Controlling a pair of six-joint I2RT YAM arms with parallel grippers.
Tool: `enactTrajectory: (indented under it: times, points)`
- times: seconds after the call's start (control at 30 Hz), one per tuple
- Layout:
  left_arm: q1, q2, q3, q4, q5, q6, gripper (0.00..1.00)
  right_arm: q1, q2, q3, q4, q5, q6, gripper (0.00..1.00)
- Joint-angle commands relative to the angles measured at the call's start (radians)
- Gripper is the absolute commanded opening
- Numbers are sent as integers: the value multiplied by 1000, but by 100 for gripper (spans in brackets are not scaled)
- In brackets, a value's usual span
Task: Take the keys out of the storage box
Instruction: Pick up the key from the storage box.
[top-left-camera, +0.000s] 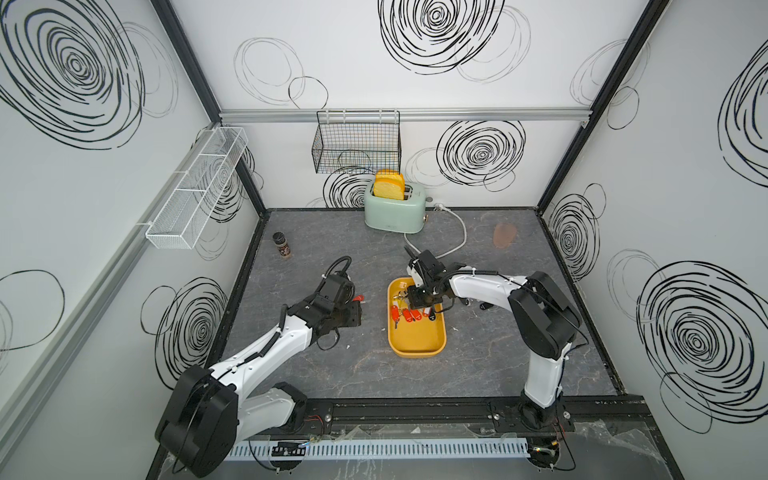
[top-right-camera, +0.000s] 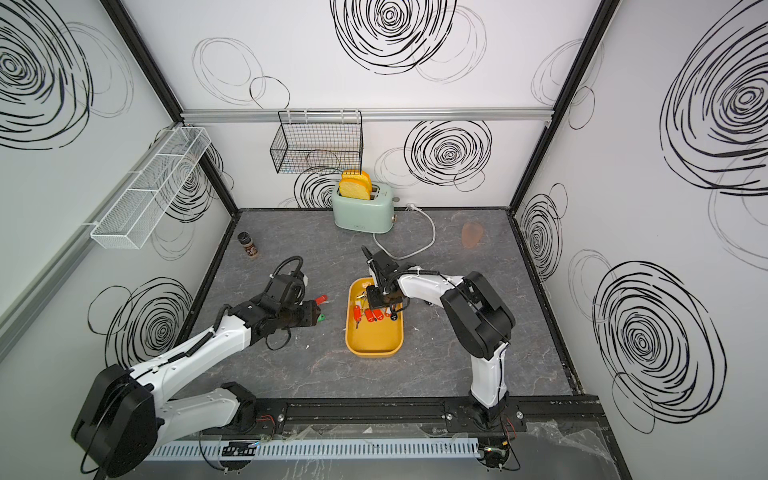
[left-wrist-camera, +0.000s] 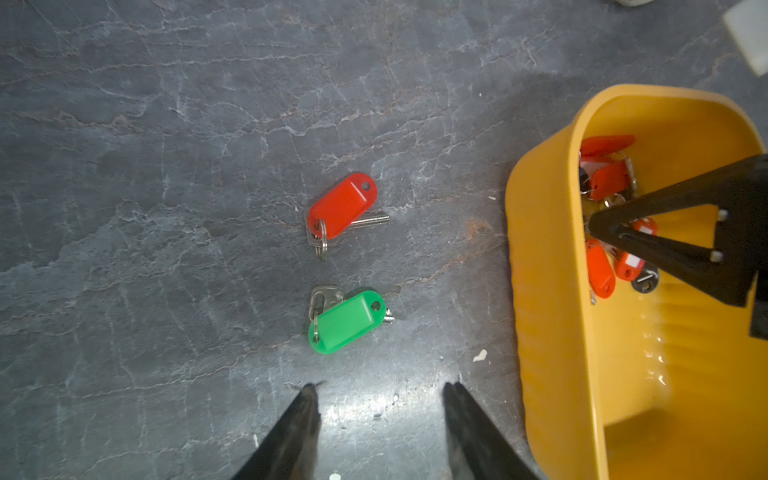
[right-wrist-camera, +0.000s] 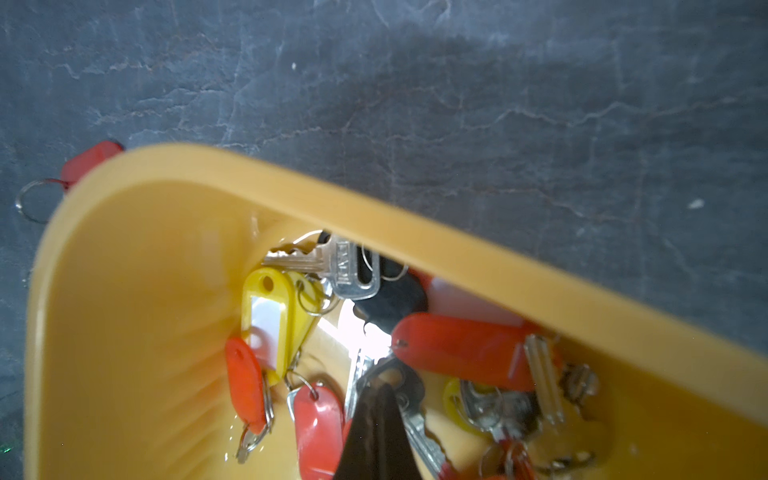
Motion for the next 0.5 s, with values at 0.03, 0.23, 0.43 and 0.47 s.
enactTrajectory:
  times: [0.03, 0.23, 0.43, 0.47]
  points:
    - [2, 5, -8, 28, -13, -1, 53, 10, -59, 23, -41, 13, -6, 0]
    - [-1, -21, -10, 42, 14, 5, 53, 8, -168, 5, -55, 35, -6, 0]
    - [-31, -55, -5, 75, 90, 13, 54, -1, -263, -24, -65, 54, -2, 0]
    - [-43, -64, -2, 83, 103, 14, 54, -5, -279, -29, -66, 60, 0, 0]
